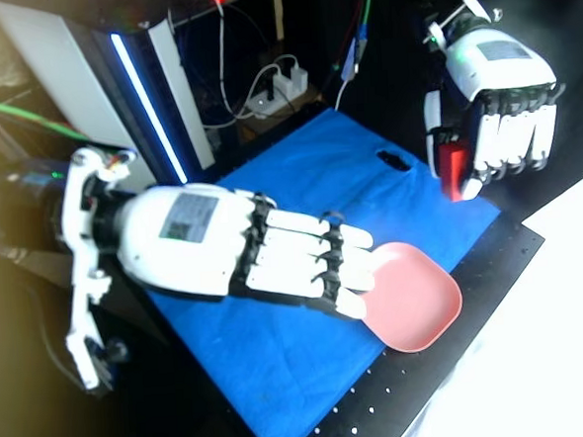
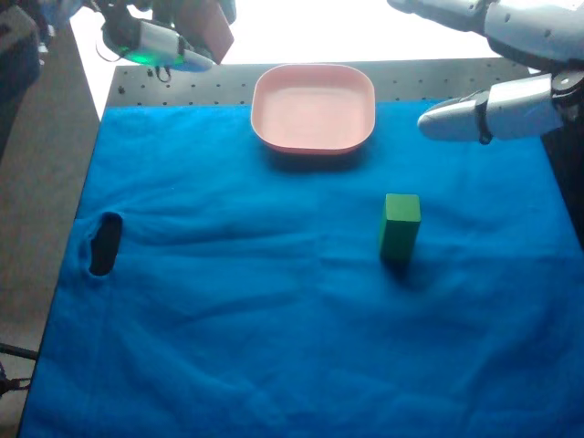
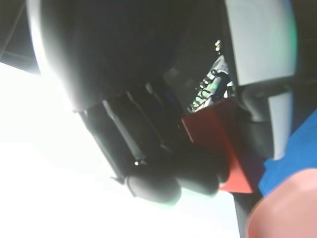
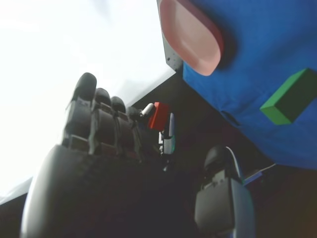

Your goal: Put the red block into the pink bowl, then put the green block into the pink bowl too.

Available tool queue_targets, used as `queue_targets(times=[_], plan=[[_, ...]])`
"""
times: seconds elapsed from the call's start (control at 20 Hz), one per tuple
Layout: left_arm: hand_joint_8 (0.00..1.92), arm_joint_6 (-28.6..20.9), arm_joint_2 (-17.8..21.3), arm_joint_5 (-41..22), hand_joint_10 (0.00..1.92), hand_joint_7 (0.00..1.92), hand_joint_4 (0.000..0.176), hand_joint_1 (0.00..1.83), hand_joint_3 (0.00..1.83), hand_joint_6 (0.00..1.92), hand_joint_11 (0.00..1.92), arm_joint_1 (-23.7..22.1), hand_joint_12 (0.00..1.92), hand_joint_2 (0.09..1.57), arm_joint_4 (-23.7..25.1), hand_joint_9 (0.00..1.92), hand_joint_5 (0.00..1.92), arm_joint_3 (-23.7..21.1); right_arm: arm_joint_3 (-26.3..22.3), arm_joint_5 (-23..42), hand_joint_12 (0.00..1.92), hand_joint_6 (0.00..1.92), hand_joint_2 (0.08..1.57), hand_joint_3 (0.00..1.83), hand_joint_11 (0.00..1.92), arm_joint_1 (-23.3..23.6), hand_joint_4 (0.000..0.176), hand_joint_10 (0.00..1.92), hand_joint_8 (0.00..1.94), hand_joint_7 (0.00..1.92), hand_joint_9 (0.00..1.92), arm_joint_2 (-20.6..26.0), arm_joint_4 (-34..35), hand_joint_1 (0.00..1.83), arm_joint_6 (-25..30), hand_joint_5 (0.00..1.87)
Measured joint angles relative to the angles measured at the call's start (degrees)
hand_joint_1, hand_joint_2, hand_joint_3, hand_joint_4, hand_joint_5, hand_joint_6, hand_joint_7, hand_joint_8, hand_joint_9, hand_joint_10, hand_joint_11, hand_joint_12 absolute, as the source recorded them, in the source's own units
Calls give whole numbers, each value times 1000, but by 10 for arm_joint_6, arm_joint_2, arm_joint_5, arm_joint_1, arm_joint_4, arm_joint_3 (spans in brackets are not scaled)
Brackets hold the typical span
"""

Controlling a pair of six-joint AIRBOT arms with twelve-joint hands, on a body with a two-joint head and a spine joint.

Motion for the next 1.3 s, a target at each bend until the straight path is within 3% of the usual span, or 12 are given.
queue_targets(times=[0.15,0.3,0.35,0.45,0.5,0.65,0.75,0.8,0.95,1.05,1.15,1.3], plan=[[780,0,-17,-1,961,1230,0,1284,0,598,1011,0,1433,1032,0,1189,1110,15,0,9,650,0,1051,0,0,-2,0,4,4,92,108,-5,-3,103,0,0],[976,0,-36,-2,1392,1098,26,1118,0,702,995,0,1752,1034,-2,1073,1153,27,0,15,682,0,1034,0,0,-2,0,5,0,102,132,-8,-3,88,0,1],[978,0,-40,-1,1285,1075,0,1124,1,720,928,0,1652,1038,-3,1054,1144,28,0,15,703,0,1036,0,0,-2,0,4,1,104,132,-8,-3,85,0,0],[969,0,-50,-6,1263,1054,60,1094,1,784,881,0,1649,1053,-9,1026,1105,32,1,17,707,3,1031,0,0,-2,0,4,8,124,134,-10,-3,97,0,9],[869,0,-54,-13,1209,1062,8,1109,0,795,859,0,1611,1058,-14,1016,1098,37,2,18,709,4,1018,0,0,-2,0,7,11,136,142,-10,-3,104,0,13],[966,0,-68,-17,943,1101,0,1248,0,680,740,0,1455,1067,-19,983,1080,46,1,21,646,0,997,0,0,-2,0,0,0,108,129,-13,-3,93,0,5],[1130,0,-76,-17,1339,999,0,1162,1,676,756,1,1695,1044,-17,924,1145,48,1,22,688,1,1014,1,0,-2,0,3,2,120,141,-15,-5,87,0,17],[1194,0,-78,-17,1469,958,16,1114,2,766,769,1,1780,1052,-16,891,1114,49,1,22,683,4,1006,0,0,-2,0,5,5,129,148,-15,-6,87,0,26],[1477,0,-85,-19,1850,953,149,1061,0,796,1015,5,1920,1052,-21,985,1100,55,1,25,683,3,1002,0,0,-2,0,4,2,123,149,-15,-6,94,1,29],[1557,1,-93,-23,1790,945,12,1114,0,725,976,16,1921,1039,-31,997,1141,60,1,28,758,3,1003,0,0,-2,0,5,5,143,155,-18,-8,96,4,35],[1582,1,-104,-19,1880,985,0,1140,0,637,1080,25,1921,1021,-38,1044,1193,66,1,31,708,1,979,0,0,-2,0,0,4,156,145,-19,-16,141,15,34],[913,1,-115,-17,1101,1096,18,1240,1,644,670,33,1566,1050,-46,894,1151,78,1,38,741,0,959,0,0,-2,0,1,2,111,115,-19,-17,120,19,26]])
